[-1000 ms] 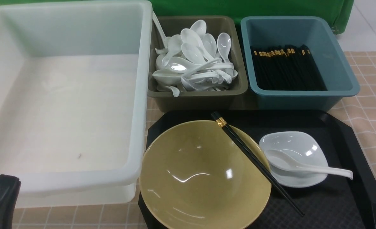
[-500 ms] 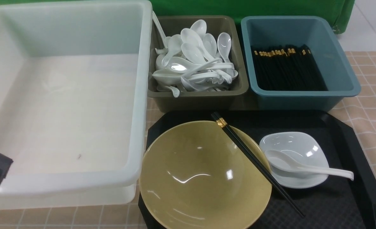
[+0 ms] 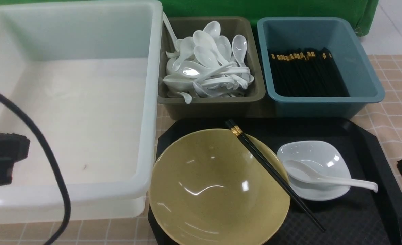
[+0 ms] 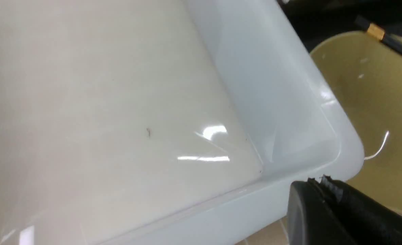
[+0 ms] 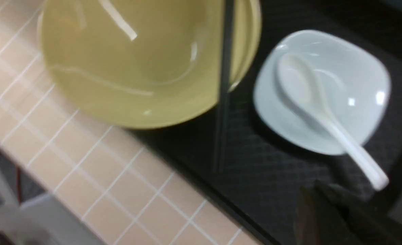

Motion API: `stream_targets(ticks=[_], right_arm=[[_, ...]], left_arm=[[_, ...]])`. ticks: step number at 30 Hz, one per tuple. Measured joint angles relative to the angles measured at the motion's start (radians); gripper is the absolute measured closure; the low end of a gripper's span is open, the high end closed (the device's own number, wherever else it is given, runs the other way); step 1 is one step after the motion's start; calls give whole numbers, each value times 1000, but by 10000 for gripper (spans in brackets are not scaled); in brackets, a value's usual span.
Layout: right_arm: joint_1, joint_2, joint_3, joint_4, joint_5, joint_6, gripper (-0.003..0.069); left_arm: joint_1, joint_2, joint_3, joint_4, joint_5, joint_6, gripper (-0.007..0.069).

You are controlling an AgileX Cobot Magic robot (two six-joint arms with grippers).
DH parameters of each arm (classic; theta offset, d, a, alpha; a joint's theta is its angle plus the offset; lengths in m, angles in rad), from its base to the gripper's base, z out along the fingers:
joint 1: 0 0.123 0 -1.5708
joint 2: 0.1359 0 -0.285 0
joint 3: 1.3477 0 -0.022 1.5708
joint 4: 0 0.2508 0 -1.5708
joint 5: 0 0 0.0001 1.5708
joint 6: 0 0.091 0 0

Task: On brown table put chopsticks spoon bowls plates into blue grey white boxes.
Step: 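Move the grippers toward the tableware on the black tray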

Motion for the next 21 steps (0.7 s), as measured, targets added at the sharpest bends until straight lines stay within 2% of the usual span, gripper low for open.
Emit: stream_targets(ticks=[3, 5, 8, 14, 17, 19, 21], right_arm=[[129, 87, -50, -81, 14, 10, 622], [181, 124, -67, -132, 18, 38, 622], [296, 249, -134, -258, 26, 131, 619], [382, 434, -277, -282, 26, 176, 589], [390, 553, -375, -282, 30, 205, 522], [390, 660, -455, -285, 33, 227, 405], [390, 685, -480, -285, 33, 230, 368]], left_arm=[[-97, 72, -38, 9, 12, 0, 623], [-139, 101, -51, 9, 10, 0, 623], [-262, 189, -98, 12, -9, 4, 623], [-365, 314, -174, 55, -46, 5, 623], [-387, 359, -190, 96, -52, 5, 623], [-389, 376, -191, 138, -53, 5, 623], [-389, 377, -189, 154, -55, 5, 623]])
